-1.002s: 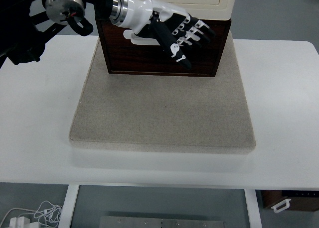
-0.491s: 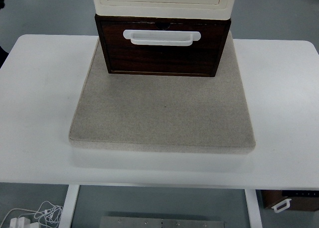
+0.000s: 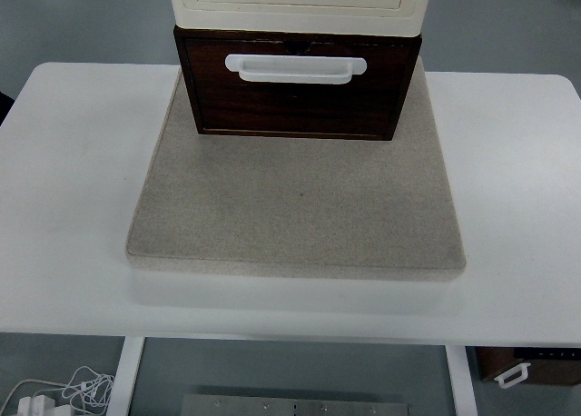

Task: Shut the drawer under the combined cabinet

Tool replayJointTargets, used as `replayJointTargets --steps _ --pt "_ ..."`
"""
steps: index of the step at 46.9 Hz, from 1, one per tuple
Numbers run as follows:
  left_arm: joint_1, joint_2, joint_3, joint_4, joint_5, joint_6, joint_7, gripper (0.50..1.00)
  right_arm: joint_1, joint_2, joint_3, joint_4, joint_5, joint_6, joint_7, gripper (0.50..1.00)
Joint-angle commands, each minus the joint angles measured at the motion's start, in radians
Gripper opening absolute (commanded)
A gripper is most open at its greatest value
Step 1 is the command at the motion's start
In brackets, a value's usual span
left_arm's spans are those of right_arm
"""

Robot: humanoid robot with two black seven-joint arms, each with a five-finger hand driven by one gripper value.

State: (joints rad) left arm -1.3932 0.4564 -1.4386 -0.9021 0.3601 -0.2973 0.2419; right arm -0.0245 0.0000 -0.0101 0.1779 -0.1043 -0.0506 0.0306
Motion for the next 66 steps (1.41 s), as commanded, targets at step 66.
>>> replayJointTargets --steps 66 --pt "0.362 -0.26 0.109 0.566 -0.405 -0.011 -0.173 1.0 -0.003 0.0 0.009 0.003 0.002 0.006 0.0 0.952"
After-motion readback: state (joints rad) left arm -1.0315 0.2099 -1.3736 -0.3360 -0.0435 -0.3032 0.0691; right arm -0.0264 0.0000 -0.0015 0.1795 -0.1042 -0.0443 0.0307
